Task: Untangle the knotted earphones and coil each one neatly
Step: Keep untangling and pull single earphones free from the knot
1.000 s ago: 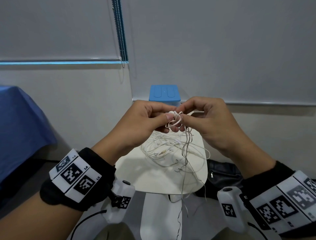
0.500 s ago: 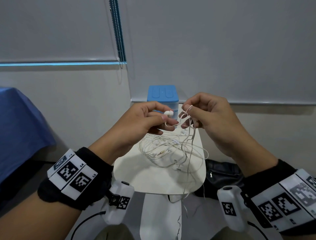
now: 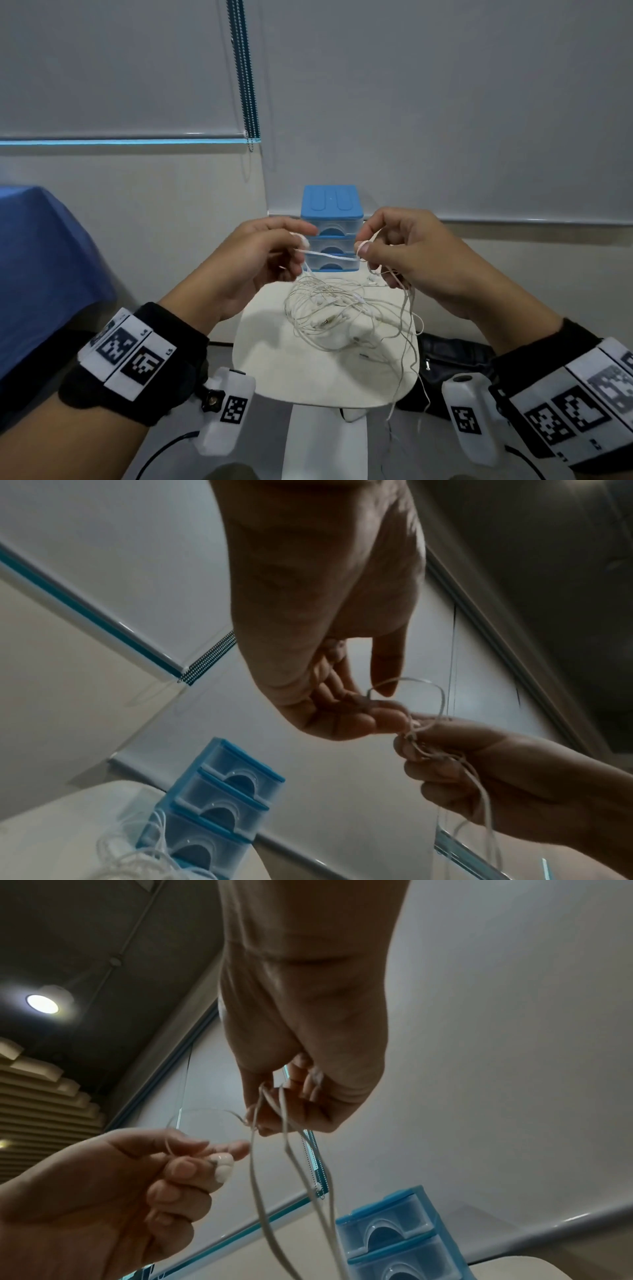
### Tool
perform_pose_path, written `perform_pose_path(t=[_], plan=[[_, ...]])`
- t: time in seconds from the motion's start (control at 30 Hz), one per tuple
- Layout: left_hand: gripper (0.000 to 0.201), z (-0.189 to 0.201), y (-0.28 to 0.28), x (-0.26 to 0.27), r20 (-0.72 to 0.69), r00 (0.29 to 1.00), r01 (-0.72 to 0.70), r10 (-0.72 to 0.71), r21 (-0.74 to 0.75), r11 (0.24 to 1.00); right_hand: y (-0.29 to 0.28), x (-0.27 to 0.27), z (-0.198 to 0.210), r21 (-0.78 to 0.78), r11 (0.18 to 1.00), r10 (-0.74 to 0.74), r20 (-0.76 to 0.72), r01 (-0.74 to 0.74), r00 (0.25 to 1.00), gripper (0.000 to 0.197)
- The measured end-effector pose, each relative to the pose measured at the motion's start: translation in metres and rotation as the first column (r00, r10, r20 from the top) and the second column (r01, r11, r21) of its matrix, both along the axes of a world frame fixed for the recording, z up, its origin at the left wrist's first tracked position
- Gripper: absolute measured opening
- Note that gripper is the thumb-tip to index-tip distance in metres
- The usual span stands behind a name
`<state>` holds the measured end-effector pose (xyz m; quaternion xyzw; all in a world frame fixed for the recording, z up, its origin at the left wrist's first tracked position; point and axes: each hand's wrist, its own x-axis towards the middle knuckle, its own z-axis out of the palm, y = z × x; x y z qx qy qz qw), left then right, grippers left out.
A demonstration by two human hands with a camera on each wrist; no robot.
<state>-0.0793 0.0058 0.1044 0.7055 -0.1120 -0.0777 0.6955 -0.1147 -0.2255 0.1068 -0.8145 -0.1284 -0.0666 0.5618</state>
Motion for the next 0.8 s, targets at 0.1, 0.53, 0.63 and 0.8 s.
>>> perform_pose_path(t=[0.1,0.53,0.63,0.8], plan=[[0.024,0.0,-0.002,-0.013,0.008,0.982,0.188,-0.191,0.138,0.972,0.003,0.002,0.0,-0.031,0.999,-0.025,0.039,0.027,0.999,0.014],[0.034,0.005,-0.026,-0.021,0.037,0.972,0.23,-0.234,0.094,0.969,0.012,-0.003,0.01,0.001,1.0,0.015,0.214,-0.016,0.977,0.014],[0.035,-0.001,-0.026,-0.021,0.044,0.979,0.198,-0.201,0.066,0.978,0.01,-0.005,0.007,0.023,1.0,0.01,0.225,-0.016,0.974,0.013],[0.023,-0.003,-0.025,-0.022,0.027,0.97,0.243,-0.243,0.014,0.97,0.009,-0.007,0.002,0.045,0.998,0.031,0.194,-0.041,0.981,0.014]])
